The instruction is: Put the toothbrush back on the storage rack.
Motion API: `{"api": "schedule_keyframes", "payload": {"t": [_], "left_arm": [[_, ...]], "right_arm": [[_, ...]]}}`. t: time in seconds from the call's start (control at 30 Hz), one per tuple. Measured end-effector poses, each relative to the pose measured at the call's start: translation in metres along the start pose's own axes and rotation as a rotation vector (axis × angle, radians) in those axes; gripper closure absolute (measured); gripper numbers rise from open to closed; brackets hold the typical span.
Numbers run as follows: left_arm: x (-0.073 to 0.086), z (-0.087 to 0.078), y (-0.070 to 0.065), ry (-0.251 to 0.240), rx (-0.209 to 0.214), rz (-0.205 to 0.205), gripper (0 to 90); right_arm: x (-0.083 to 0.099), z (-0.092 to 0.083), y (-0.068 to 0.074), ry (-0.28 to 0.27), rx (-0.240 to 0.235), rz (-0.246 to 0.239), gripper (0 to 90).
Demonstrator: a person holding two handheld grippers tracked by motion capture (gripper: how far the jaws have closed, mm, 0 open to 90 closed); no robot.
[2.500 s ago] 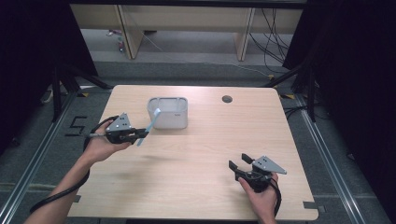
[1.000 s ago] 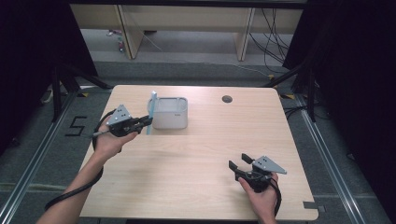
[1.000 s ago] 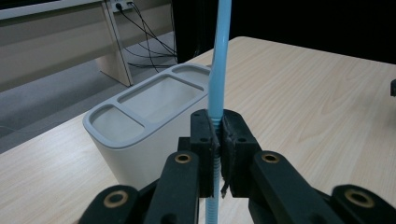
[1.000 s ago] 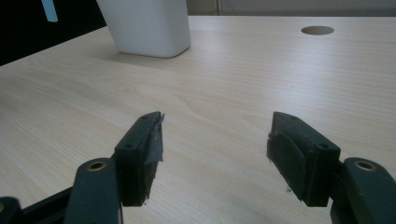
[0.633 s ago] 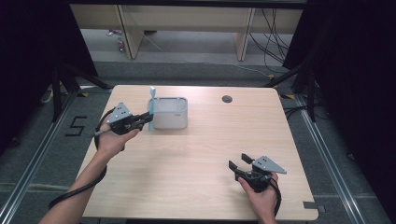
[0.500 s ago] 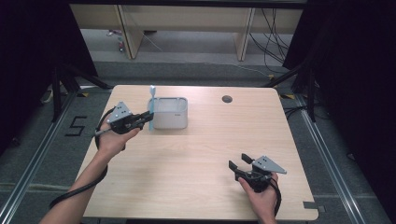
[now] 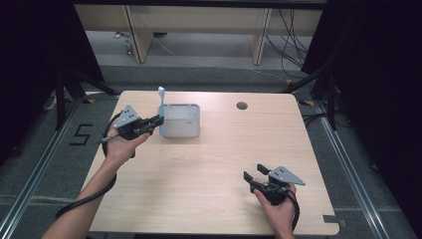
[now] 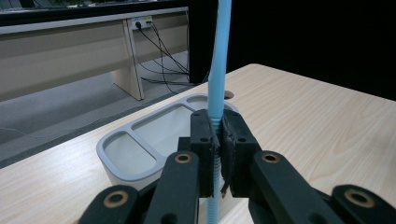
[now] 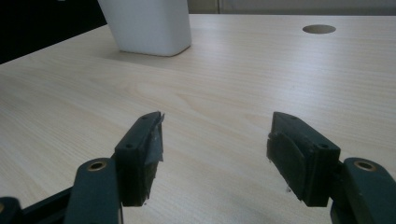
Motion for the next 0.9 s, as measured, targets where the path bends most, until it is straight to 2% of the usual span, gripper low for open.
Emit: {"api": "schedule_keyframes", "payload": {"t": [0.07, 0.23, 0.3, 0.33, 0.4, 0.47, 0.5, 0.53, 0.63, 0.83, 0.9], "left_arm": [[-0.001, 0.001, 0.001, -0.003, -0.002, 0.000, 83.6], [-0.005, 0.003, 0.001, -0.017, -0.007, -0.006, 83.6], [-0.007, 0.004, 0.002, -0.021, -0.011, -0.008, 83.6], [-0.008, 0.004, 0.002, -0.023, -0.013, -0.011, 83.6], [-0.010, 0.005, 0.003, -0.026, -0.014, -0.013, 83.6], [-0.011, 0.006, 0.004, -0.029, -0.017, -0.015, 83.6], [-0.012, 0.006, 0.005, -0.030, -0.018, -0.008, 83.6], [-0.012, 0.006, 0.005, -0.032, -0.020, -0.011, 83.6], [-0.015, 0.007, 0.006, -0.038, -0.022, -0.015, 83.6], [-0.019, 0.009, 0.008, -0.047, -0.028, -0.016, 83.6], [-0.020, 0.009, 0.009, -0.050, -0.029, -0.019, 83.6]], "right_arm": [[-0.001, -0.001, -0.001, -0.004, 0.011, -0.016, 36.0], [-0.001, -0.001, -0.002, -0.003, 0.010, -0.016, 36.0], [-0.001, -0.001, -0.001, 0.000, 0.007, -0.011, 35.9], [0.001, -0.001, 0.001, 0.011, 0.008, 0.019, 35.9], [-0.001, -0.001, -0.002, -0.003, 0.011, -0.020, 35.9], [-0.001, -0.001, -0.001, 0.004, 0.010, -0.008, 35.9], [-0.001, -0.001, -0.002, -0.003, 0.010, -0.020, 35.9], [0.001, -0.001, 0.000, 0.006, 0.009, 0.007, 35.9], [-0.001, -0.001, -0.002, -0.002, 0.010, -0.020, 35.9], [-0.001, -0.002, -0.002, 0.006, 0.022, -0.019, 35.9], [-0.001, -0.001, -0.002, 0.003, 0.009, -0.010, 35.9]]}}
Point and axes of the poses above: each handheld gripper's, and its own axes: z roughly forward along the jaws, x roughly out of its underside, y roughly to its left, the point moved 5 cm from there along z, roughly forward along the jaws, and after that the axes turned 12 degrees about z, right-handed, at the moved point
